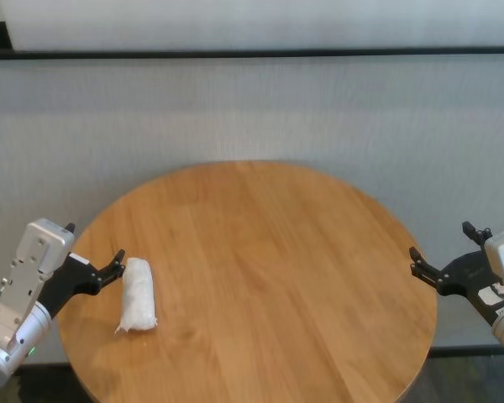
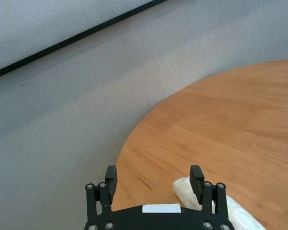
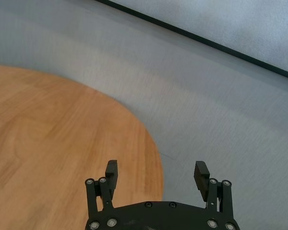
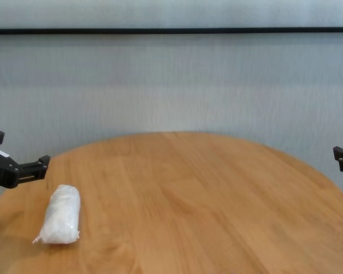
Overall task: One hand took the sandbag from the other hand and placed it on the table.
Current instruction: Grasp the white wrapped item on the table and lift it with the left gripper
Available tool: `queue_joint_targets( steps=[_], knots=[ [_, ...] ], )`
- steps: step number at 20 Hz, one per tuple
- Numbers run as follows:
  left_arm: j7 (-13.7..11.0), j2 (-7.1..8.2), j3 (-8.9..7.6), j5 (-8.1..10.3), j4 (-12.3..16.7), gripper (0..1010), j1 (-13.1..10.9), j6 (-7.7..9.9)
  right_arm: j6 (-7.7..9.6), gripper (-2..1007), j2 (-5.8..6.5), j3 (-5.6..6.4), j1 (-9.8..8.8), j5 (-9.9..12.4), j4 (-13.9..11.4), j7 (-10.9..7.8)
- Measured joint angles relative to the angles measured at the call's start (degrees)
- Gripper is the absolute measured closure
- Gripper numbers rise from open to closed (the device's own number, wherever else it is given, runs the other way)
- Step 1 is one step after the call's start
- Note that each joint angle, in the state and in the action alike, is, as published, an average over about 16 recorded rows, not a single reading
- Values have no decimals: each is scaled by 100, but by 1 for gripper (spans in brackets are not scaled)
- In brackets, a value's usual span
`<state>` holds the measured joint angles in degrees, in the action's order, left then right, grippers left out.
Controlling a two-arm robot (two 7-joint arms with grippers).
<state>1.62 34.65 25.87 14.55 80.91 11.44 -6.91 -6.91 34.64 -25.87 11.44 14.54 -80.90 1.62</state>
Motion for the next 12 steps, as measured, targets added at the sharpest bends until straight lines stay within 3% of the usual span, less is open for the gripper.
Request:
queue_joint_targets(
  steps=[12],
  knots=[
    [0,0,0,0,0,10,0,0,0,0,0,0,0,0,0,0]
  ],
)
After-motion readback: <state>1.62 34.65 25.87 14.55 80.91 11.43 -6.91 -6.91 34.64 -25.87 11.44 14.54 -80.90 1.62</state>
